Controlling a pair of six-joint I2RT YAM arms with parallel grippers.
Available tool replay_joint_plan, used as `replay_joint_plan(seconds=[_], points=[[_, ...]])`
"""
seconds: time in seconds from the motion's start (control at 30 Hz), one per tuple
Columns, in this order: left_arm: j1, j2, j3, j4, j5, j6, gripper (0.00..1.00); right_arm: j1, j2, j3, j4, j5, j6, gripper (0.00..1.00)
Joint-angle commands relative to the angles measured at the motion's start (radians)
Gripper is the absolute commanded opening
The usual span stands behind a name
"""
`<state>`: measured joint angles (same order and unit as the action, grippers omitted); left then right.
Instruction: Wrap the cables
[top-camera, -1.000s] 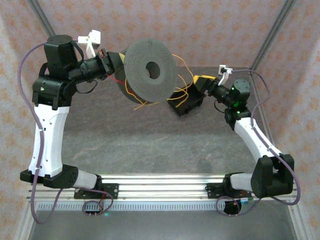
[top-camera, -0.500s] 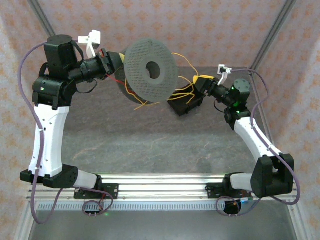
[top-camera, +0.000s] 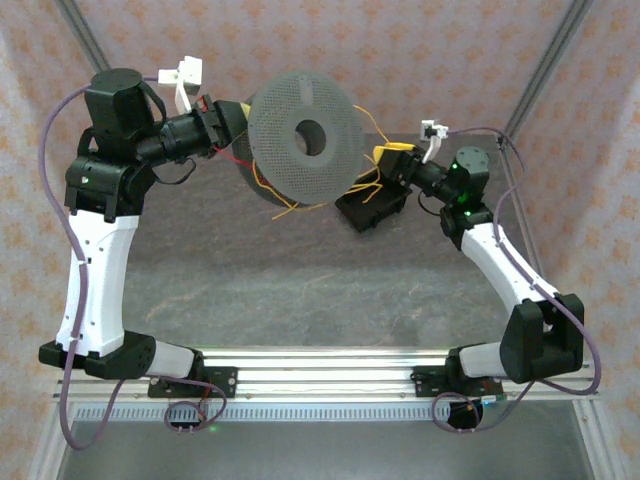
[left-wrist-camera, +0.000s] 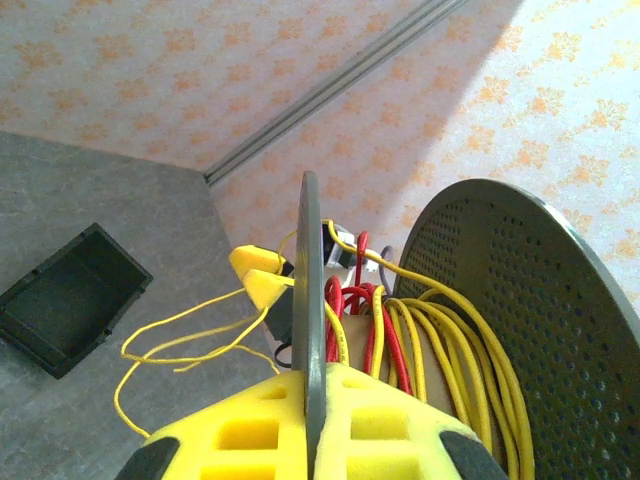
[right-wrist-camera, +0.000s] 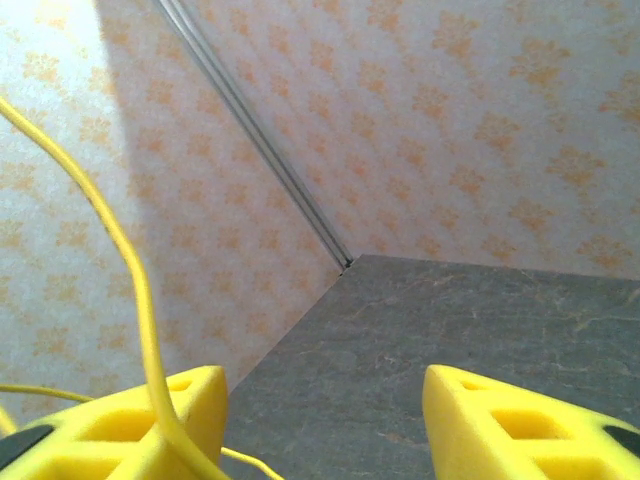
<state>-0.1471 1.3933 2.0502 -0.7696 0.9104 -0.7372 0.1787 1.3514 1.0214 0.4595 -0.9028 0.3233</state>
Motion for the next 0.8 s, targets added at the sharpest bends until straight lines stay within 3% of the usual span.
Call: replay_joint_plan(seconds=[0.0,0.23,0.27,0.37,0.47,0.63,0.77], points=[[-0.005,-0.056,0.007,0.147,0.058,-0.047,0.00,0.007,0.012,0.047,-0.001,-0.008,-0.043,0.52],[-0.005,-0.058,0.006,0.168,0.062,-0.062,0.00,0.024,0.029,0.045,-0.010,-0.011,-0.049,0.47],[-0.006,-0.058,0.005,0.168,0.057,-0.062,0.00,0.025,0.029,0.042,-0.011,-0.012,-0.050,0.43],[-0.005,-0.062,0.002,0.172,0.003,-0.064,0.00,0.029,0.031,0.055,-0.046,-0.042,-0.054,0.18],[-0.006,-0.055,-0.011,0.230,-0.084,-0.106,0.00,0.072,0.019,0.104,-0.232,0.005,-0.161,0.01],[-0.006,-0.028,-0.029,0.362,-0.300,-0.143,0.00,0.205,-0.018,0.139,-0.523,0.194,-0.377,0.00],[-0.006,0.011,-0.034,0.433,-0.479,-0.119,0.00,0.309,-0.059,0.114,-0.617,0.310,-0.464,0.00]])
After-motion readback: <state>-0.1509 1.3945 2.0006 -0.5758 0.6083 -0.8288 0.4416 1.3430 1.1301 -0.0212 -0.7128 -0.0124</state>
